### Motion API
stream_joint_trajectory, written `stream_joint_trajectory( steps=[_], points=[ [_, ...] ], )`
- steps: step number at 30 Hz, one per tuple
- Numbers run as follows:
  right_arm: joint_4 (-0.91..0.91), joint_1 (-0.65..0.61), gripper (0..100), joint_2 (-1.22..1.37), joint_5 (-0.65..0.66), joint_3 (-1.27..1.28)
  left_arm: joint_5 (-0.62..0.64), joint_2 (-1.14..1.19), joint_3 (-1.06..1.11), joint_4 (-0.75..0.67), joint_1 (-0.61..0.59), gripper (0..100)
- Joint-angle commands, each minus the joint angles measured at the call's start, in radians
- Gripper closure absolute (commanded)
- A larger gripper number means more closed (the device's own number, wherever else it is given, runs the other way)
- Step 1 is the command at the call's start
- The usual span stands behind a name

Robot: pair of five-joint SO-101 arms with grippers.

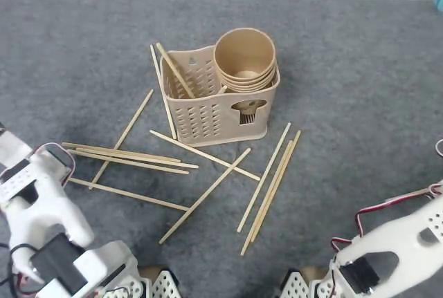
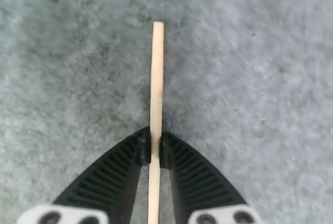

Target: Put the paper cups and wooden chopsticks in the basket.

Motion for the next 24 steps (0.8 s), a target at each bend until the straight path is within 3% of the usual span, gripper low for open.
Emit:
stream_joint_trajectory(
  steps=[1,16,24],
  points=[
    [0.062,0.007,99.1,-0.048,0.015,-0.026,0.002,0.002,-0.038,-0.02,0.006,99],
    [0.513,0.027,99.1,-0.417,0.238,-0.021,0.002,0.002,-0.038,-0.02,0.005,99],
    [0.519,0.036,99.1,-0.605,0.276,0.152,0.002,0.0,-0.038,-0.02,0.005,99]
  ],
)
